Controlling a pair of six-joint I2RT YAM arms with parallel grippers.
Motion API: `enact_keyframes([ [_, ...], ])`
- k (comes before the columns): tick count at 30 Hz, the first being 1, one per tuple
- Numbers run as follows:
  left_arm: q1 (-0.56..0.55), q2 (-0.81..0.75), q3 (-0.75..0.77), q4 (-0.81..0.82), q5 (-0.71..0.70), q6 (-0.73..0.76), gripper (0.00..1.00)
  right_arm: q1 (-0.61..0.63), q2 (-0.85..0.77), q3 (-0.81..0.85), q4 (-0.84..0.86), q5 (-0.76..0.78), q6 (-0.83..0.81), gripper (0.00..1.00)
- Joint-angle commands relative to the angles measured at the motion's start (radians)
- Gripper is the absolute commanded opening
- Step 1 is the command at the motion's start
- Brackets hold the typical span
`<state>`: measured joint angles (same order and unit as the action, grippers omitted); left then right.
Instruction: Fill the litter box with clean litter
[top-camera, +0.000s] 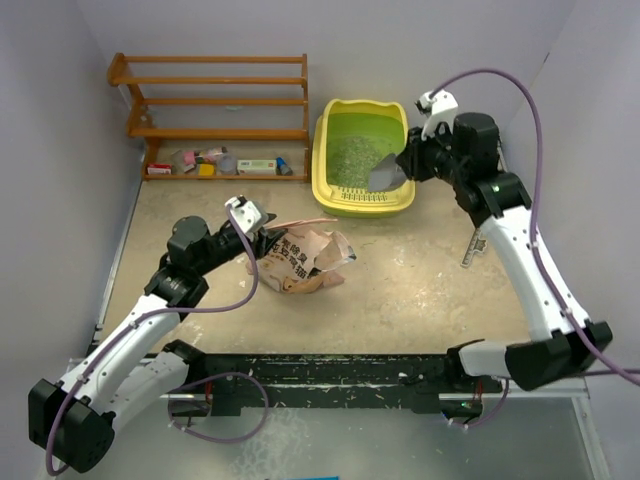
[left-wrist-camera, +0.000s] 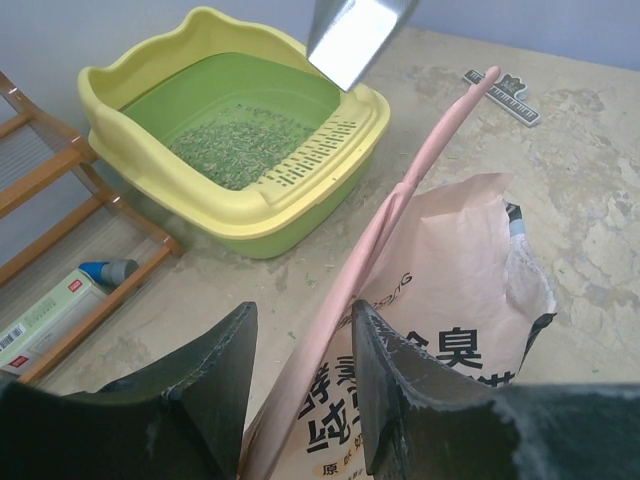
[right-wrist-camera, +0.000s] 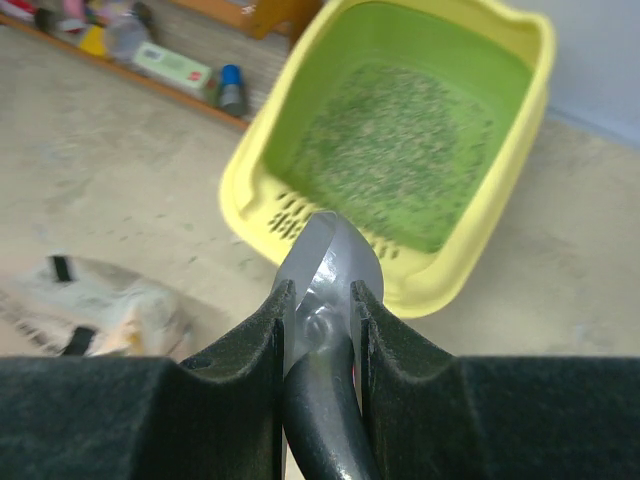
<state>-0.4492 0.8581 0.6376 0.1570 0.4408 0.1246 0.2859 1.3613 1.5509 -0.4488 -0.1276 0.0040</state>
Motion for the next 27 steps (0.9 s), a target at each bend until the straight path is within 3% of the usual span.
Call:
enact_keyframes([
  [1,0.001,-0.027,0.041,0.023,-0.019,0.017,0.47,-0.001,-0.142,-0.134,0.097,-0.135,0.140,0.00],
  [9,0.001,-0.015,0.043,0.024,-0.016,0.018,0.47,-0.001,-0.300,-0.320,-0.029,-0.084,0.172,0.00],
  [18,0.001,-0.006,0.043,0.019,-0.007,0.015,0.46,0.001,-0.393,-0.521,-0.097,-0.245,0.204,0.00],
  [27,0.001,0.014,0.048,0.014,-0.001,0.017,0.46,0.002,-0.492,-0.759,0.032,-0.436,0.307,0.00],
])
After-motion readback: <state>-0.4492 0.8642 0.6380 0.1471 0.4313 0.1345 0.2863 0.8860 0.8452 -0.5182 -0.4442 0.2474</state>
